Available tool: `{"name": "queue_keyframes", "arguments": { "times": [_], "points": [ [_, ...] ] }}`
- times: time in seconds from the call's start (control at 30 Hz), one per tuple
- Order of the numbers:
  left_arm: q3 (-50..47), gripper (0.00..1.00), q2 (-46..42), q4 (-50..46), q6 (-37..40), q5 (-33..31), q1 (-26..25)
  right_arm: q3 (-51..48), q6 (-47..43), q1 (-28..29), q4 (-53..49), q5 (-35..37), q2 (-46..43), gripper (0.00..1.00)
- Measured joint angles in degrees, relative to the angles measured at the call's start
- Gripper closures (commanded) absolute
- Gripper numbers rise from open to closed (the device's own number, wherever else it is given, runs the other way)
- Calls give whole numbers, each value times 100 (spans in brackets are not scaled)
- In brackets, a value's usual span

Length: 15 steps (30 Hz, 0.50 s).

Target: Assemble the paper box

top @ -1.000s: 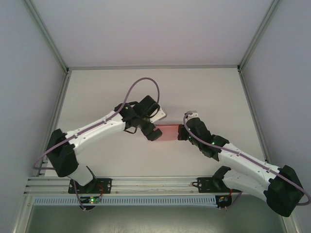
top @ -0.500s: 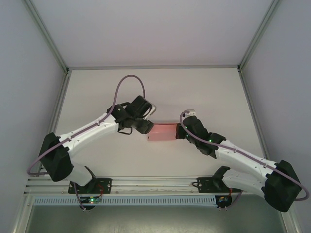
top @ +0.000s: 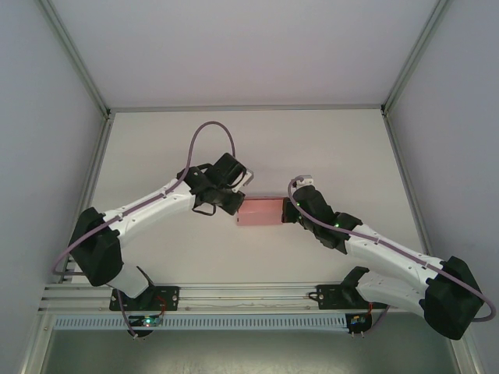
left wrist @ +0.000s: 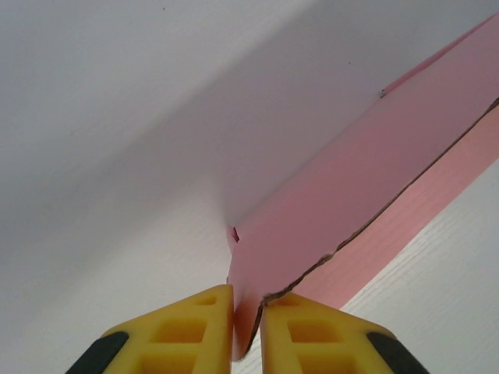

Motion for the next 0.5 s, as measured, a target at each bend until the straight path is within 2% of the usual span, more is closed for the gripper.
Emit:
{"name": "queue_keyframes", "arguments": {
  "times": [0.13,0.33,0.5],
  "points": [
    [0,100,24,-2,-188,46,0,-2,0,57,-2,33,-7,100],
    [225,100,107,-243,-673,210,24,-2,2,293,-90,404,-7,100],
    [579,100,374,-446,-1178,750,251,-15,50,435,-151,752,-7,100]
  ]
}}
